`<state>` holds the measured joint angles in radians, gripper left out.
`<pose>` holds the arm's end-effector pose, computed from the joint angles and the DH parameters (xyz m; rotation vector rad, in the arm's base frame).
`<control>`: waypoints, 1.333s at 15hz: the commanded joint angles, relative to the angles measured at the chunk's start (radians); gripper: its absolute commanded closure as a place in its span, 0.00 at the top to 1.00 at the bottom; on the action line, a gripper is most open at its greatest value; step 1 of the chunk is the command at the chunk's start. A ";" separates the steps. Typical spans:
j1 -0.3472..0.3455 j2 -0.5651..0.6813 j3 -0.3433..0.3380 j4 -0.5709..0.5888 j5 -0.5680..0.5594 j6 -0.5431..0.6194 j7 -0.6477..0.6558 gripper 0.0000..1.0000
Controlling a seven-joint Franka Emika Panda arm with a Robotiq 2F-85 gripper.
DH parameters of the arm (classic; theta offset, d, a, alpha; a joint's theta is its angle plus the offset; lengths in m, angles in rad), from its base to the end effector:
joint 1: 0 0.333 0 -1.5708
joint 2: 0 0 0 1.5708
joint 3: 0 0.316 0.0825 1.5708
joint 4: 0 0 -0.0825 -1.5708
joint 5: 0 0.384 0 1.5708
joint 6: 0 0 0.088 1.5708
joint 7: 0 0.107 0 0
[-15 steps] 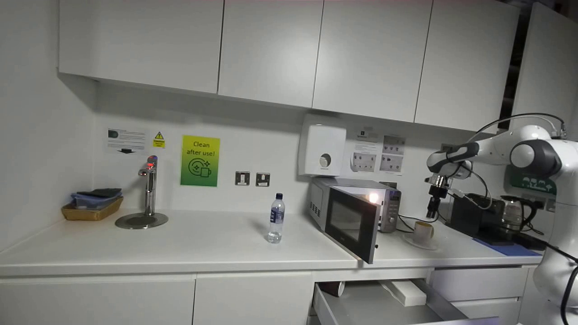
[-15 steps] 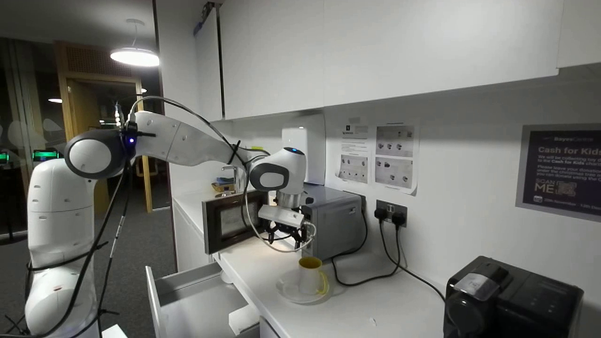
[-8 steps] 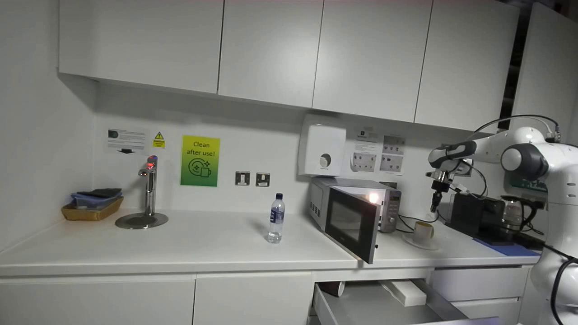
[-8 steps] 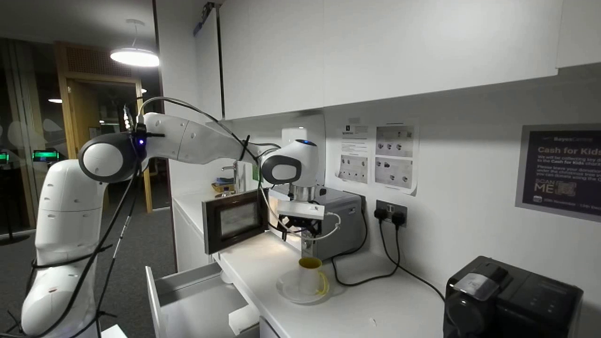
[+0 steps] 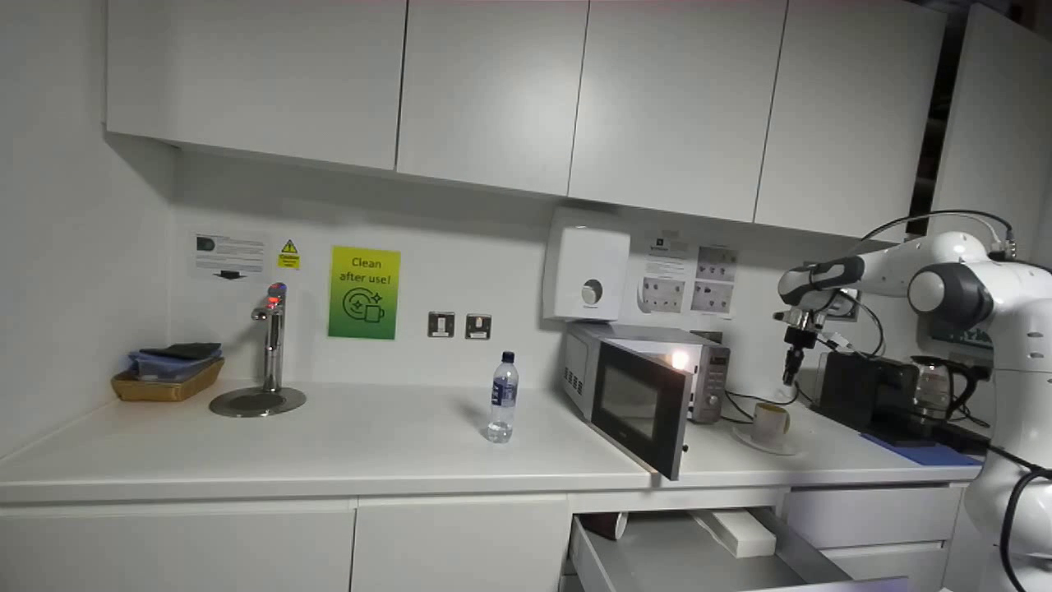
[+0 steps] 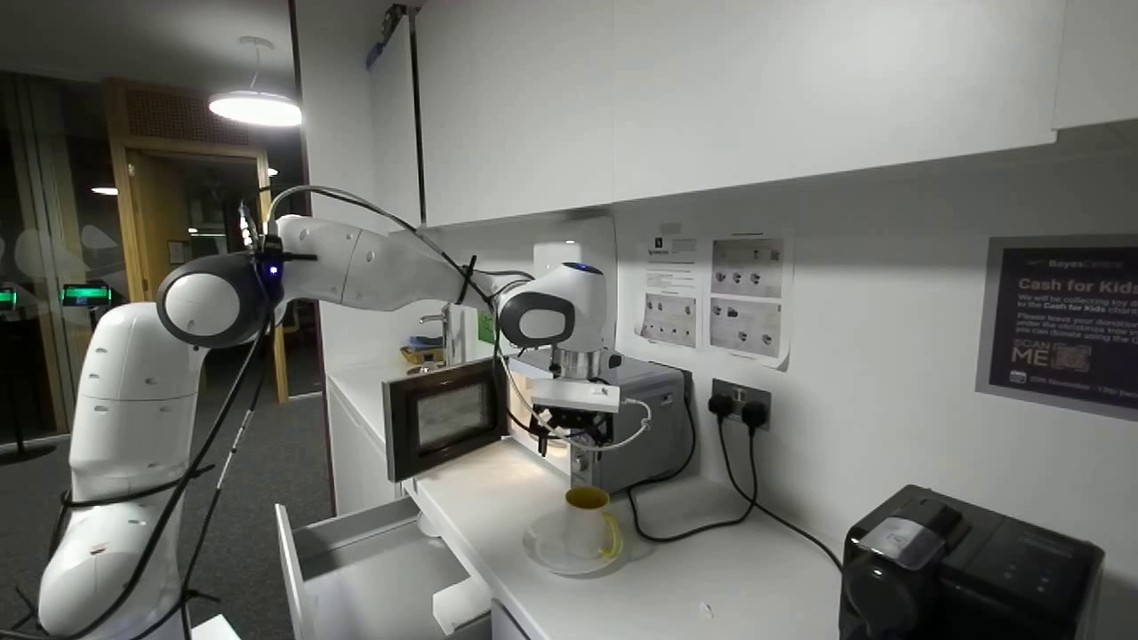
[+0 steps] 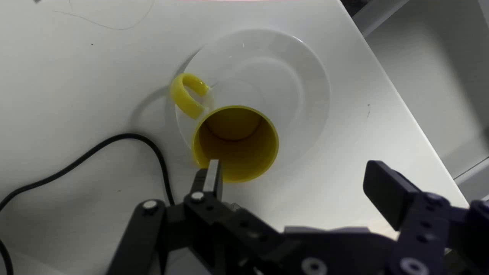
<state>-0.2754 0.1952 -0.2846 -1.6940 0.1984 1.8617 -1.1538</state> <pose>0.5368 -0.3053 0.4809 -2.9264 -0.8092 -0.1367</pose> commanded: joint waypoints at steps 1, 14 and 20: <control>-0.026 0.001 0.027 0.006 -0.005 -0.004 0.003 1.00; -0.097 0.080 0.040 0.110 0.111 0.008 -0.264 1.00; -0.138 0.149 0.037 0.187 0.060 0.001 -0.436 1.00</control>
<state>-0.3707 0.2951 -0.2642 -1.5768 0.2810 1.8684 -1.5188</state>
